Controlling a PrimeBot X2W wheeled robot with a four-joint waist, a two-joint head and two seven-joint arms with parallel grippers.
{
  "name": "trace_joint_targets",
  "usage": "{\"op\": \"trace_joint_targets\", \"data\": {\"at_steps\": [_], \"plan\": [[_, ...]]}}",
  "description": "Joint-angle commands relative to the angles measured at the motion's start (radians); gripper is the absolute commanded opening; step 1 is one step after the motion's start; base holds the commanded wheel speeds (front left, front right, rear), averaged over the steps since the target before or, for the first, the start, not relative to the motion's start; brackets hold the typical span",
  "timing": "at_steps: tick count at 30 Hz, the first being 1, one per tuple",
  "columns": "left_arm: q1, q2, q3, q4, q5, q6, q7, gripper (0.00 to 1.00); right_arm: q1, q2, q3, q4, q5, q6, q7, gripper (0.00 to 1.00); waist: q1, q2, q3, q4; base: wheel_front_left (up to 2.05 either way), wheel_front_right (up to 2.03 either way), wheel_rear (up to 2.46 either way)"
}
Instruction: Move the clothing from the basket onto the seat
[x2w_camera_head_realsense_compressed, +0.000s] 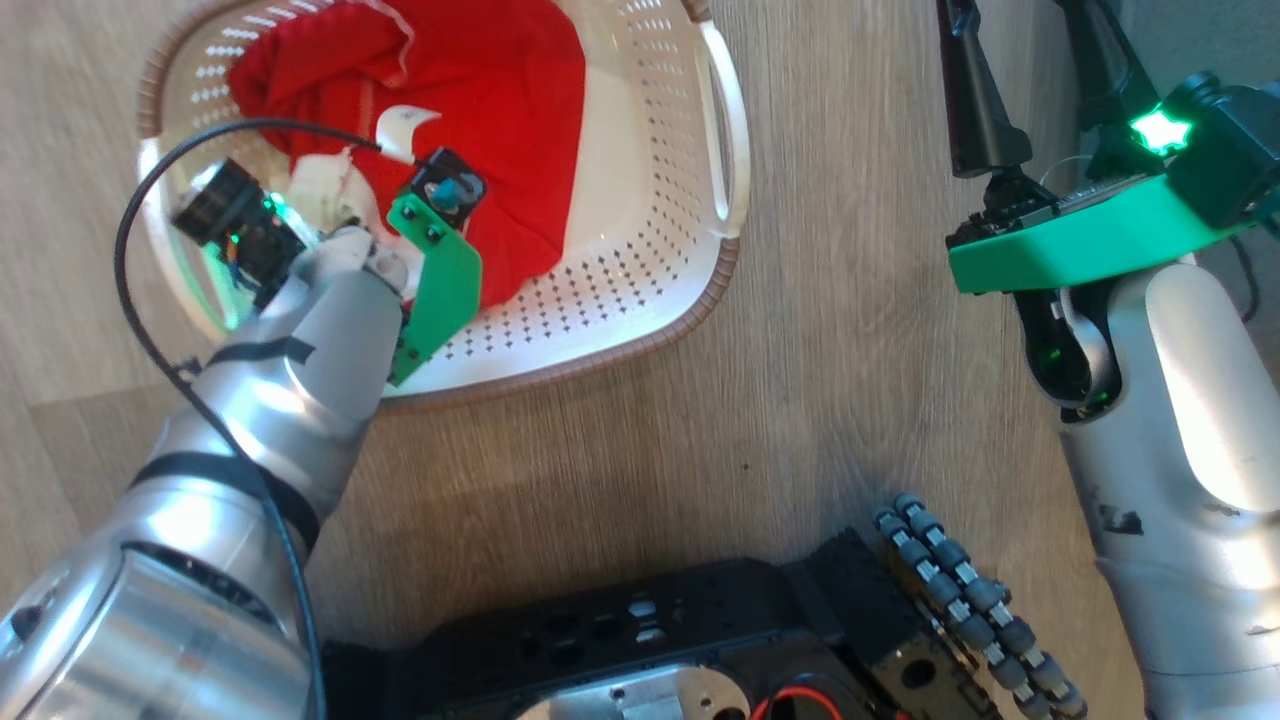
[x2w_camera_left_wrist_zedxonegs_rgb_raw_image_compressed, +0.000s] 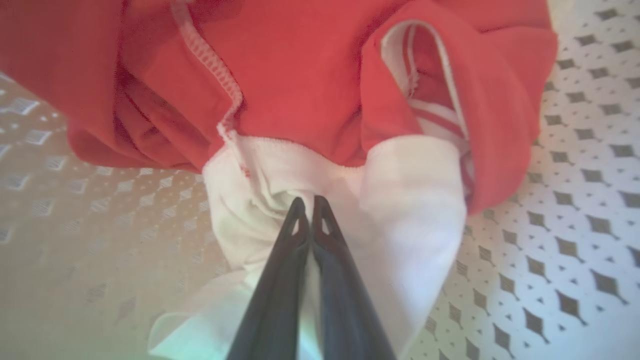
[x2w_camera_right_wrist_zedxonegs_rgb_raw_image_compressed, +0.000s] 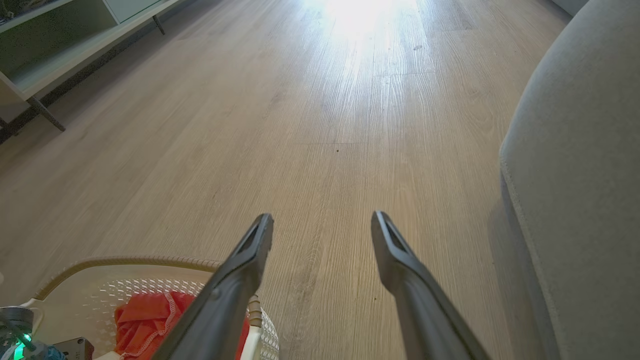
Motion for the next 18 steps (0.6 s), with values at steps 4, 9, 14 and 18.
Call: {"op": "trace_joint_targets", "data": {"at_steps": [4,9,14,18], "plan": [[0.057,0.004,0.036,-0.030,-0.056,-0.014,-0.121,0.00,0.039,-0.009,0.008,-0.013,0.008,0.000,-0.006,1.00,0.0000,0.0000,-0.077,0.025,0.00,0.00,0.00],[0.078,0.003,0.072,-0.055,-0.130,-0.047,-0.279,0.00,0.047,-0.028,0.010,-0.002,0.010,0.000,-0.006,1.00,0.0000,0.0000,-0.153,0.053,0.00,0.00,0.00],[0.110,0.003,0.100,-0.092,-0.224,-0.088,-0.427,0.00,0.062,-0.044,0.018,0.013,0.010,0.000,-0.006,1.00,0.0000,0.0000,-0.247,0.083,0.00,0.00,0.00],[0.141,0.003,0.111,-0.142,-0.318,-0.116,-0.489,0.00,0.086,-0.060,0.022,0.028,0.009,0.000,-0.006,1.00,0.0000,0.0000,-0.331,0.116,0.00,0.00,0.00]]}}
